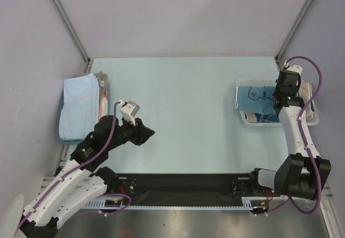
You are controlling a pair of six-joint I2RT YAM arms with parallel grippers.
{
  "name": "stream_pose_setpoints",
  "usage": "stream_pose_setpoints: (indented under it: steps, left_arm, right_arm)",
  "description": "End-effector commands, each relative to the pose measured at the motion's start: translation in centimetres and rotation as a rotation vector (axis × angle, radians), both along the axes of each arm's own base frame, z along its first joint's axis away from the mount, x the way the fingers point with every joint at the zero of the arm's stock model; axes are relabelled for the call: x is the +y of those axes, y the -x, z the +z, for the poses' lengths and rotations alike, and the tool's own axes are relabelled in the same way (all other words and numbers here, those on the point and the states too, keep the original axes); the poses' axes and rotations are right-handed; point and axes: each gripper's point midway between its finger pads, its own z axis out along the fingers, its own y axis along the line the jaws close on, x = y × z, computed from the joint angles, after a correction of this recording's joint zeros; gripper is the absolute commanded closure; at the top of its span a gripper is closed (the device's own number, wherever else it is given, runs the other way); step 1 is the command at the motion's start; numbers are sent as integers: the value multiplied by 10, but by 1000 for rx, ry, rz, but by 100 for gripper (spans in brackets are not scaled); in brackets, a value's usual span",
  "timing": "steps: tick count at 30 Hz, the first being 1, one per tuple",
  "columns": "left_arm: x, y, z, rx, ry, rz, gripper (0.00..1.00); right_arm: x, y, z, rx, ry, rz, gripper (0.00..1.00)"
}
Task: Fold and stack the towels
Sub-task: Neatly place the folded towel into the bin, then grab crumpled towel
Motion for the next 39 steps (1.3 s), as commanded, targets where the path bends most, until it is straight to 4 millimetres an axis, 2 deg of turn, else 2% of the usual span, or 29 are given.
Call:
stream_pose_setpoints:
  steps: [1, 5, 10, 12, 13, 14, 15, 16, 17, 19, 20, 22, 24, 27, 28, 29, 30, 31, 32, 34, 35, 36, 37, 38, 39]
  left_arm:
    - [-3, 2, 7, -40, 10, -24, 67]
    - [-4, 3, 8, -45, 13, -27, 66]
    - [-5, 5, 8, -46, 13, -35, 66]
    - [-5, 4, 7, -43, 11, -36, 66]
    - [-6, 5, 7, -44, 13, -39, 65]
    - [-7, 5, 6, -41, 12, -42, 65]
    - [-7, 5, 6, -39, 12, -43, 65]
    - [-7, 5, 6, -37, 11, -45, 65]
    - [-7, 4, 6, -38, 10, -42, 64]
    - [-6, 4, 5, -37, 7, -38, 64]
    - [-5, 3, 5, -39, 7, -30, 64]
    - [-4, 2, 5, -41, 5, -23, 63]
    - [-2, 1, 6, -47, 3, -7, 63]
    - [2, -3, 5, -44, -6, 24, 63]
    - [3, -4, 4, -45, -8, 31, 62]
    - [4, -4, 4, -43, -9, 40, 62]
    - [6, -7, 4, -43, -17, 61, 62]
    - [9, -9, 3, -45, -22, 78, 62]
    - [11, -11, 3, -41, -26, 98, 62]
    - [25, -22, 5, -47, -54, 201, 61]
    - [31, -27, 5, -40, -70, 244, 60]
    - [42, -35, 7, -35, -84, 322, 58]
    - [59, -45, 9, -29, -99, 448, 56]
    - [69, -52, 16, -26, -118, 523, 54]
    - [83, -60, 19, -21, -131, 610, 51]
  right_arm:
    - [-17, -21, 17, -128, 25, -9, 100]
    - [-34, -28, 3, -132, 14, -50, 100]
    - [-48, -36, -31, -97, -21, -81, 100]
    - [-52, -37, -36, -111, -55, -99, 99]
    - [-55, -38, -39, -107, -67, -113, 88]
    - [-58, -39, -38, -112, -72, -134, 72]
    - [-60, -36, -40, -110, -85, -170, 36]
    - [-60, -37, -40, -109, -89, -173, 14]
    - [-60, -40, -32, -130, -95, -174, 1]
    - [-60, -39, -23, -153, -109, -200, 0]
    - [-59, -40, -6, -194, -110, -202, 0]
    - [-50, -42, 8, -228, -147, -194, 0]
    - [-41, -42, 33, -270, -155, -204, 0]
    - [4, -51, 51, -309, -202, -129, 0]
    - [39, -58, 53, -325, -232, -43, 0]
    - [57, -59, 58, -359, -257, 1, 0]
    - [80, -60, 77, -449, -305, 66, 0]
    - [102, -57, 64, -450, -362, 111, 0]
    - [136, -58, 63, -469, -438, 179, 0]
    - [169, -56, 58, -449, -472, 250, 0]
    - [204, -52, 54, -420, -470, 321, 0]
    - [220, -51, 49, -403, -453, 351, 0]
    - [240, -48, 35, -367, -436, 384, 0]
    - [274, -42, 34, -369, -436, 468, 0]
    - [290, -39, 27, -355, -446, 500, 0]
